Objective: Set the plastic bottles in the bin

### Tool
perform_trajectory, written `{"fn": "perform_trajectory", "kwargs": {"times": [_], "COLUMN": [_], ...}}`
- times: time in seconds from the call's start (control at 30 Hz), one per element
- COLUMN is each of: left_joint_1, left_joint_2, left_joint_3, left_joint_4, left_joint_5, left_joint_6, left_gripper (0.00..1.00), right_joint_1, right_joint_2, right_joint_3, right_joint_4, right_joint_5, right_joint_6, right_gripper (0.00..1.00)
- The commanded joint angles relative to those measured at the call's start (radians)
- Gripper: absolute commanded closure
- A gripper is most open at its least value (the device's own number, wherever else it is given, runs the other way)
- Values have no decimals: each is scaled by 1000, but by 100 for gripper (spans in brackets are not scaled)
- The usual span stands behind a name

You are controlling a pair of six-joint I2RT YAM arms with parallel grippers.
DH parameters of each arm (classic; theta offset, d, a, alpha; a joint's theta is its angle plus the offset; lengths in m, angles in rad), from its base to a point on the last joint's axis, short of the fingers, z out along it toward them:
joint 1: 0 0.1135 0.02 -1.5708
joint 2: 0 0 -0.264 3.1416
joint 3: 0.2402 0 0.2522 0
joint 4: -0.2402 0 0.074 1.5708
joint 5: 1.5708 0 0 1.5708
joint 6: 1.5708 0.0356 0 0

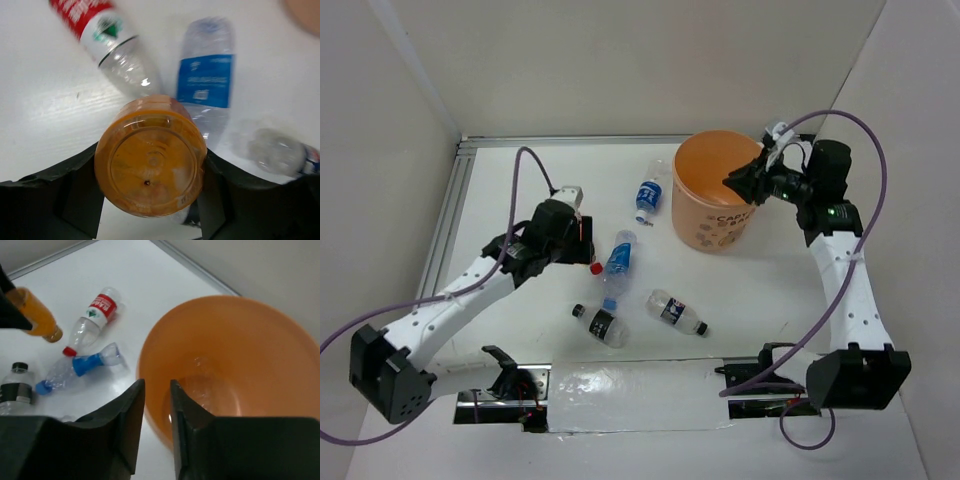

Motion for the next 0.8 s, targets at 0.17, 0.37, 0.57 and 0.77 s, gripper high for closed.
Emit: {"fn": "perform_trajectory", "kwargs": {"times": [0.17,0.37,0.57,0.77], "left_joint_1": [-49,-68,-129,-172], "left_joint_2": [10,339,688,806], "left_joint_3": [453,823,1148,1181], "left_joint_4": [79,331,319,294], "left_joint_5": [272,420,403,333], "left_joint_6": [131,101,75,84], "left_gripper": [100,100,91,0], "right_joint_1": [-21,-32,-32,10], "right_joint_2": [-218,-307,-382,-369], "right_joint_3": [-188,-276,-337,-376], "right_joint_4": [-227,-400,-471,-499], "right_joint_5": [-145,-241,-197,-137], "right_joint_6": [-334,-615,-680,-654], "right_gripper": [45,24,60,30]}}
